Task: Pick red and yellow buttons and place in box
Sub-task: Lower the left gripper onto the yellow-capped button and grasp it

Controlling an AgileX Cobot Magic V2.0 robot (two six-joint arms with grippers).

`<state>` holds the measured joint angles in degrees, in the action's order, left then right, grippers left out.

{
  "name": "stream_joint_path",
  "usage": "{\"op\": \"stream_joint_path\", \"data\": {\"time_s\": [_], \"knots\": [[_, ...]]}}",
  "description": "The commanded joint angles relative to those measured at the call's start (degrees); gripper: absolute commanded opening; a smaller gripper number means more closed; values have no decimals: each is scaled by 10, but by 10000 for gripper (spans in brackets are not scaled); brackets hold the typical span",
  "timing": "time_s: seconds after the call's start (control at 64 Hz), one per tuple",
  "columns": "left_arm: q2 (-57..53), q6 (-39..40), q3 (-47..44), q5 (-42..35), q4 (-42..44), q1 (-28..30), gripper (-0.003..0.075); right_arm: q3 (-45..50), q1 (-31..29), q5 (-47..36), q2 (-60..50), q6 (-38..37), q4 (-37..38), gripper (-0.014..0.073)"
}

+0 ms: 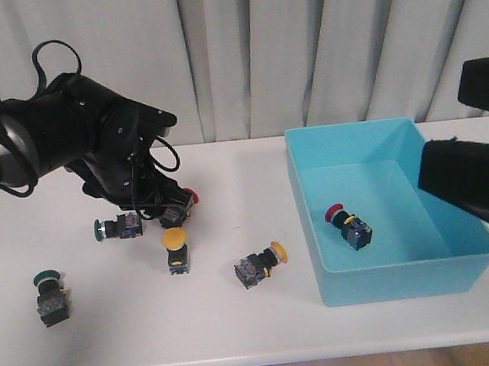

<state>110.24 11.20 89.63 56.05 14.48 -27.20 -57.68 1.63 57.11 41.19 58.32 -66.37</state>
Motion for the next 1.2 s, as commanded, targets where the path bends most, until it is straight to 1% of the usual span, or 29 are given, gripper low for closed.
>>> {"op": "stream_joint_path", "data": {"time_s": [0.0,0.266,0.422,0.672,0.859,0.938,1.016,1.188], "knots": [[-17,2,18,-5,-16,1,485,-16,-2,-19,2,1,-28,547],[-11,-67,18,-5,-145,1,428,-16,-2,-19,2,1,-28,547],[-10,-69,18,-9,-145,1,411,-16,-2,-20,2,1,-28,547],[-9,-69,18,-36,-145,1,408,-16,-2,-21,2,1,-28,547],[-2,-74,18,-25,-145,1,408,-16,-2,-21,2,1,-28,547],[2,-75,18,-18,-145,1,423,-16,-2,-21,2,0,-28,547],[3,-75,18,-18,-145,1,456,-16,-2,-21,2,-1,-28,547],[3,-78,18,-19,-139,1,556,-16,-2,-21,2,-3,-28,547]]}}
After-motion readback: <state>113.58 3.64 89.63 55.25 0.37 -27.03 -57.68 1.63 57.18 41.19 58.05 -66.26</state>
